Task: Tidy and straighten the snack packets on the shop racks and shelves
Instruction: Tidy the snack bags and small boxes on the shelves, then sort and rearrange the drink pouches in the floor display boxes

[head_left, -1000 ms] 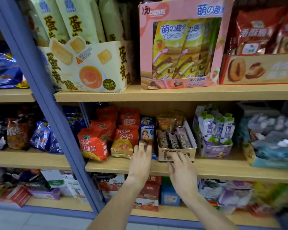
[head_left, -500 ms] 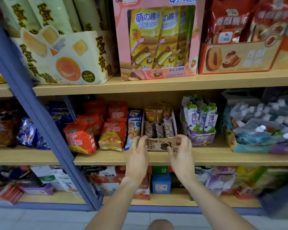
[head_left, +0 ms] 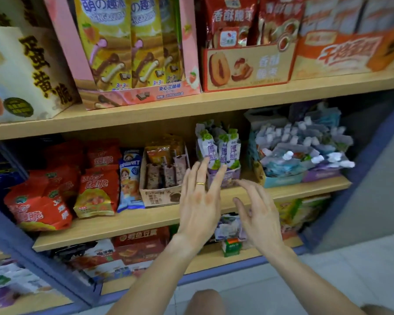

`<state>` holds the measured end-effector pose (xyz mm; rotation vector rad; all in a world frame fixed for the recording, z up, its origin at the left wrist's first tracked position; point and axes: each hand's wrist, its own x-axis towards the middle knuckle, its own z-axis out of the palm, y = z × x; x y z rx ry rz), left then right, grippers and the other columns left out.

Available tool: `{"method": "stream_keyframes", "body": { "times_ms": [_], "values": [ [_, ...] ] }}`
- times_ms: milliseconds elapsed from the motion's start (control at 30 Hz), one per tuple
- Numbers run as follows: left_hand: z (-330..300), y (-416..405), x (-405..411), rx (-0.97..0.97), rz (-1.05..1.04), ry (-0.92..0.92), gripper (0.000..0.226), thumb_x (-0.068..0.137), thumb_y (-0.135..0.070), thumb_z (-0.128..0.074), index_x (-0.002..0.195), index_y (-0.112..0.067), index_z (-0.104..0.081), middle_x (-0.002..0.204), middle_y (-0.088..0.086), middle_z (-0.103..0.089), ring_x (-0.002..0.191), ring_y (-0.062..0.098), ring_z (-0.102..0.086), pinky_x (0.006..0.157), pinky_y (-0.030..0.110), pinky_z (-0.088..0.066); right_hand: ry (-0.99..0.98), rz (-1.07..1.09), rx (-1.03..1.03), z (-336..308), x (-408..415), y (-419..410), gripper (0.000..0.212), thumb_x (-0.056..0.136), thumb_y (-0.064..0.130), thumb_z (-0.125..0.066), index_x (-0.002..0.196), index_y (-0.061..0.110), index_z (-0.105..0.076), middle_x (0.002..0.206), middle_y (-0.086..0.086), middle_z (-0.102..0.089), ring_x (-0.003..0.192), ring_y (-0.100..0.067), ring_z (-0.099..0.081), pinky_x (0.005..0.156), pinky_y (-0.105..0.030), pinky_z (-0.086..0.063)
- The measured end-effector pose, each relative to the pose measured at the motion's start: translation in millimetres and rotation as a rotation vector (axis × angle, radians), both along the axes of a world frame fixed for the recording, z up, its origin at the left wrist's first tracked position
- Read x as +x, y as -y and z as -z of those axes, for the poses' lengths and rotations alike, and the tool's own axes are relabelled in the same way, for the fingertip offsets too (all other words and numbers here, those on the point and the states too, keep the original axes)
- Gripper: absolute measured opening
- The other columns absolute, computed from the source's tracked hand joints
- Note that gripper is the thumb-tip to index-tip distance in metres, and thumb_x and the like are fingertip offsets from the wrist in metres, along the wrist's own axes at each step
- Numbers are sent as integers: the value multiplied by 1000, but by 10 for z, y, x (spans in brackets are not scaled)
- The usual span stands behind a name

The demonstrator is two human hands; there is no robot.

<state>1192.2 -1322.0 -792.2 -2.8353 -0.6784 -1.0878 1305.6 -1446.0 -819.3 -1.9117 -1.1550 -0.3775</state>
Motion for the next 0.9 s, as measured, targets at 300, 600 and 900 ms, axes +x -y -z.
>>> {"method": "stream_keyframes", "body": {
  "times_ms": [300, 600, 900],
  "values": [
    [52, 746, 876, -88, 218, -38, 56, 102, -25, -56, 155, -25, -40, 164, 13, -31, 147, 31, -32, 121, 48, -32, 12, 358, 62, -162, 879, 1015, 41, 95, 28, -69, 134, 20, -59, 129, 3, -62, 121, -23, -56, 100, -36, -45],
    [188, 1028, 1503, -543, 95, 8, 63, 102, -40, -57, 154, -15, -31, 146, 7, -43, 128, 25, -54, 100, 36, -52, -155, 432, 78, -45, 1567, 1511, 31, 96, 30, -67, 124, 19, -62, 118, -1, -62, 108, -25, -61, 87, -41, -52],
    [40, 1060, 2106, -872, -115, 74, 75, 86, -49, -77, 137, -11, -36, 138, 11, -50, 131, 28, -51, 103, 39, -47, -211, 241, 120, -191, 2019, 1320, 22, 96, 42, -64, 112, 26, -66, 106, 9, -64, 97, -13, -64, 75, -35, -53]
  ]
}}
